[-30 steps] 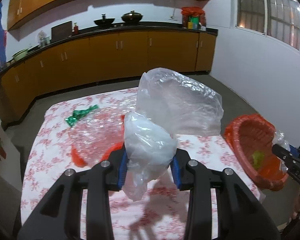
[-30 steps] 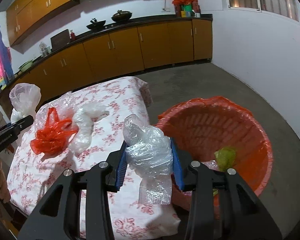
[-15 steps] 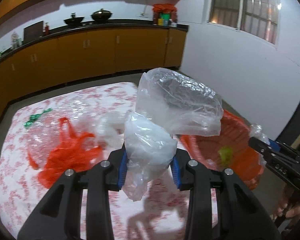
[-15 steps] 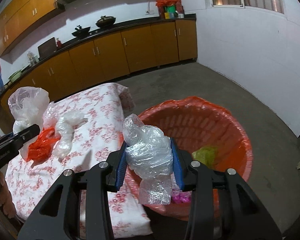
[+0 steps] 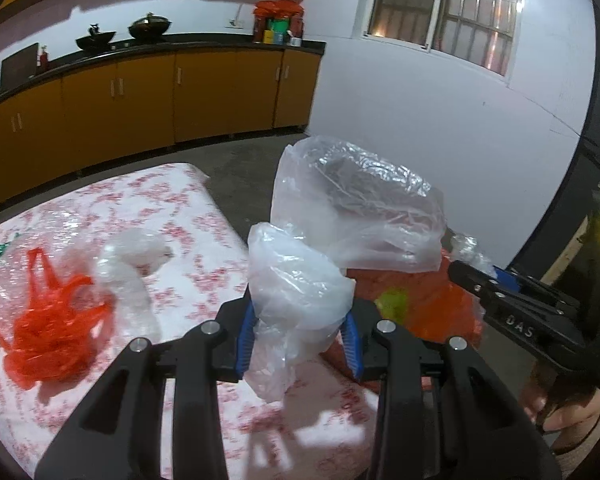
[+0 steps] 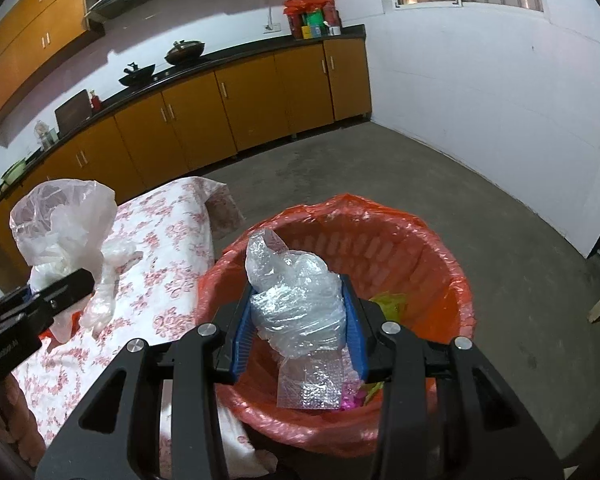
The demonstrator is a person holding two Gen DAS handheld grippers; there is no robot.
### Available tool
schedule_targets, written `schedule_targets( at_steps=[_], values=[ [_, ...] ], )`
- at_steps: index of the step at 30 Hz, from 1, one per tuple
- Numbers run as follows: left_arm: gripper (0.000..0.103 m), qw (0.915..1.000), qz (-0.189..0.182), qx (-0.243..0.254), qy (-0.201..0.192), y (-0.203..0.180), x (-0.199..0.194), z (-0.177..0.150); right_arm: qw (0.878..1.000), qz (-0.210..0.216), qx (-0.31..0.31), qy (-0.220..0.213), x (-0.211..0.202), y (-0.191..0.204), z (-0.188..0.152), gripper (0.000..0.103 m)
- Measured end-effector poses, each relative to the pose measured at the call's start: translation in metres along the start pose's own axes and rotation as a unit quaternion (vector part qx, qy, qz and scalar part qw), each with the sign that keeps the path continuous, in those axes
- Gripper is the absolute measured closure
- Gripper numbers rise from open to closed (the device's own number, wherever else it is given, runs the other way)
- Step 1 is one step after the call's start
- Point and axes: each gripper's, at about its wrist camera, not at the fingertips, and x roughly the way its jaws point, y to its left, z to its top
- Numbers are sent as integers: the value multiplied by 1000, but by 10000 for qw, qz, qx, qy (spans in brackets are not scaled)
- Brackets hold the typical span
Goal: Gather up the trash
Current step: 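Carry the white bag and clear bag over the orange basket with both grippers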
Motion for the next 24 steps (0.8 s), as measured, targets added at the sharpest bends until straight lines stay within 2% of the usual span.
schedule_targets(
  at_steps=[9, 24],
  values=[
    [66, 9988, -458, 29, 185, -20, 31, 3, 9997, 7, 242, -7, 9, -19, 9, 63],
    [65, 9966, -672, 109, 474, -42, 74, 3, 9984, -48, 555, -46, 17, -41, 16, 63]
  ],
)
